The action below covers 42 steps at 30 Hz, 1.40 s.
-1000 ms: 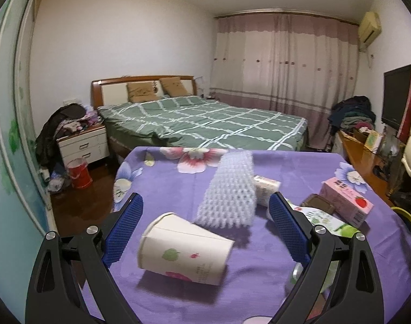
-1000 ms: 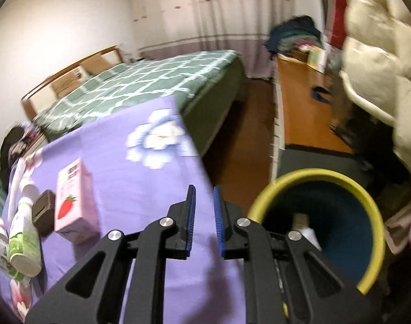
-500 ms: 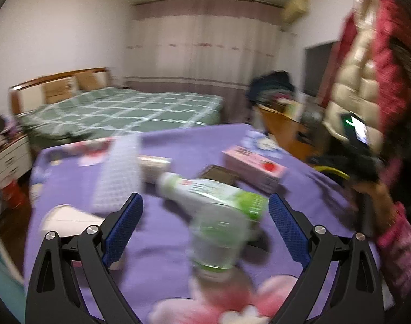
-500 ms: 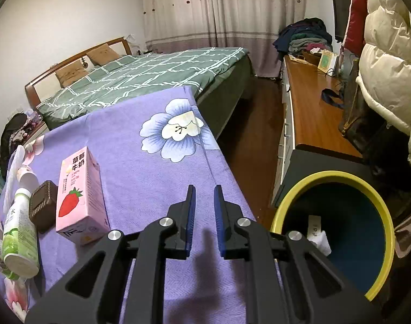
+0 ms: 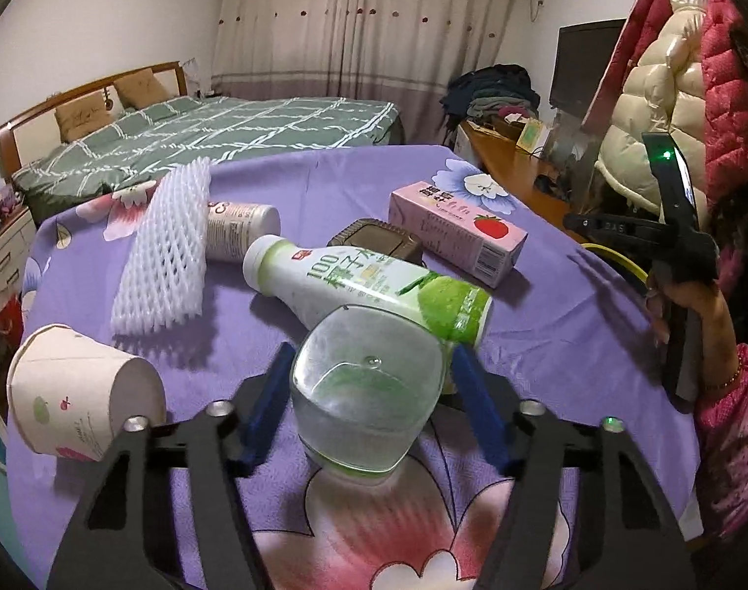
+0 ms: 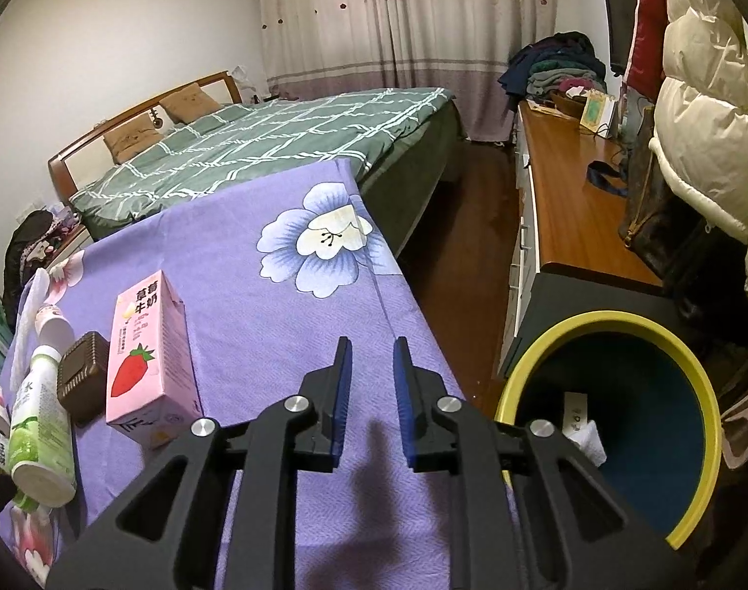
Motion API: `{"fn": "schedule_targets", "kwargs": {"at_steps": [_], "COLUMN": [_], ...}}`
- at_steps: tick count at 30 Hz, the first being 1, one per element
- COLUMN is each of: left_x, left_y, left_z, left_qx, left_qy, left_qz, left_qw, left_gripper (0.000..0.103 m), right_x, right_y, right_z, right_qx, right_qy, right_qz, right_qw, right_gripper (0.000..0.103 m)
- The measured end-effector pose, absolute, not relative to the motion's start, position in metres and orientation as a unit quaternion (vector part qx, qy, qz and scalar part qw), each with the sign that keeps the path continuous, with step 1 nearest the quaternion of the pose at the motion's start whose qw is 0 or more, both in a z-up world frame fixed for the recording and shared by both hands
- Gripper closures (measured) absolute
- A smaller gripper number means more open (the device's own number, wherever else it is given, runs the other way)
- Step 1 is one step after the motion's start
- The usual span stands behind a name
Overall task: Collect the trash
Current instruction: 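Grasp the clear plastic cup with the left gripper, then carry the clear cup over the bin and release it with the left gripper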
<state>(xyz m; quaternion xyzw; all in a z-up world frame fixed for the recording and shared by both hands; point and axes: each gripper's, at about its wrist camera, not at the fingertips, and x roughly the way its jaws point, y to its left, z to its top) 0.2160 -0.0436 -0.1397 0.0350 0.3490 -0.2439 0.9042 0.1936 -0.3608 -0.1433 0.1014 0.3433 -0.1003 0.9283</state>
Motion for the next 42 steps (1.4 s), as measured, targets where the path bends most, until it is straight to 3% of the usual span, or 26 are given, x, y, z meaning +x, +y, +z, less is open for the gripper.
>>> {"fn": "schedule_targets", "kwargs": {"at_steps": [2, 21, 28, 33, 42], "left_x": [0.216, 0.191, 0.185, 0.186, 0.192], "left_y": [-0.044, -0.080, -0.154, -0.225, -0.345], "left_z": [-0.141, -0.098, -0.080, -0.081, -0.092], "left_qx": [0.036, 0.049, 0.052, 0.064, 0.091], "left_qy": [0.350, 0.325, 0.316, 0.317, 0.333], "left_qz": [-0.239, -0.229, -0.290, -0.342, -0.397], "left_qw": [0.905, 0.916, 0.902, 0.882, 0.851], "left_gripper": [0.050, 0.050, 0.050, 0.050, 0.050], "right_x": [0.194, 0.150, 0.085, 0.039, -0.005], "right_y": [-0.361, -0.377, -0.426, -0.461, -0.501], "right_z": [-0.143, -0.132, -0.120, -0.114, -0.124], "right_qx": [0.101, 0.114, 0.129, 0.131, 0.149], "right_qy": [0.343, 0.323, 0.302, 0.290, 0.288], "right_qz": [-0.100, -0.091, -0.130, -0.177, -0.214], "right_qw": [0.929, 0.935, 0.936, 0.931, 0.921], "right_gripper": [0.086, 0.086, 0.085, 0.077, 0.076]}}
